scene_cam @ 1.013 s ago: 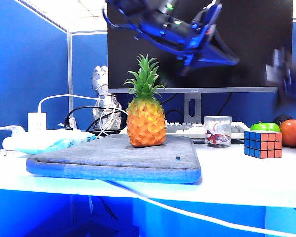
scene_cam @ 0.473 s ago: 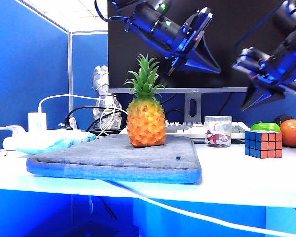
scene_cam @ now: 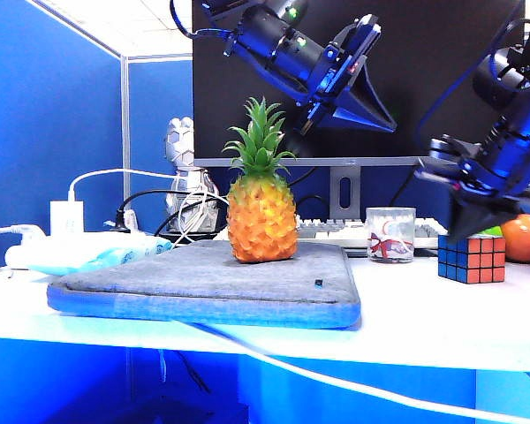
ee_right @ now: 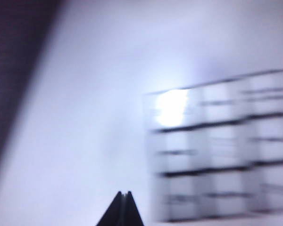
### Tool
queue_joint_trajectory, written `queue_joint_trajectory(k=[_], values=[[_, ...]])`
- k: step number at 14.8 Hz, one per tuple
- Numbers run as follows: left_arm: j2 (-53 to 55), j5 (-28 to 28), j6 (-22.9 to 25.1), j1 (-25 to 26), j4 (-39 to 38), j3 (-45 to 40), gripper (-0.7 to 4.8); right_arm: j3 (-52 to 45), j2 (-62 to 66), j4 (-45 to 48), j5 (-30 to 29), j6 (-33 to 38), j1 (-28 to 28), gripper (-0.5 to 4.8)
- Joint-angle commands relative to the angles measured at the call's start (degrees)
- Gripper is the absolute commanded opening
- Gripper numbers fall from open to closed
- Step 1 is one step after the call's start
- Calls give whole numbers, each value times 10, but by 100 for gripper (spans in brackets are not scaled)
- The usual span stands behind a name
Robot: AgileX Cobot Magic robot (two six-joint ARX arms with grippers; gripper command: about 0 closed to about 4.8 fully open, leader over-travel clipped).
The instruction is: Rotate the Rubik's Cube so that its red face is facing towards you.
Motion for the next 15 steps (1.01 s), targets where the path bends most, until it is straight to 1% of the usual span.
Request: queue_joint_trajectory(k=[1,3,4,6,7,8,9,10,11,12,13,14,15], values=[[-5,2,5,-1,4,1,-5,3,0,-5,110,-32,-6,-6],[-5,2,5,-1,-1,1,-5,3,0,-6,186,-43,-28,-6],[-5,2,5,-1,-5,1,-5,3,0,-4,209,-43,-40,-6],[-5,2,5,-1,-10,1,-5,3,-2,-12,178,-41,-72,-6],[-5,2,9,-1,-9,1,-5,3,-3,-28,159,-41,-76,-6],[-4,-5,12,-1,-6,1,-5,3,-5,-47,129,-41,-76,-6],[-3,-28,17,-1,-3,0,-5,3,-13,-82,87,-40,-75,-6],[-1,-37,27,-1,-2,-1,-5,3,-26,-124,42,-40,-74,-6],[3,-33,39,-1,-3,-1,-5,3,-35,-146,22,-41,-74,-6],[17,-32,41,-1,-7,-3,-5,3,-57,-163,23,-41,-76,-6],[31,-14,48,-1,-11,-3,-5,3,-77,-162,23,-41,-76,-6],[49,17,50,-1,-11,-3,-5,3,-95,-159,23,-41,-76,-6],[61,23,52,-2,-8,-3,-5,3,-104,-158,22,-41,-76,-6]])
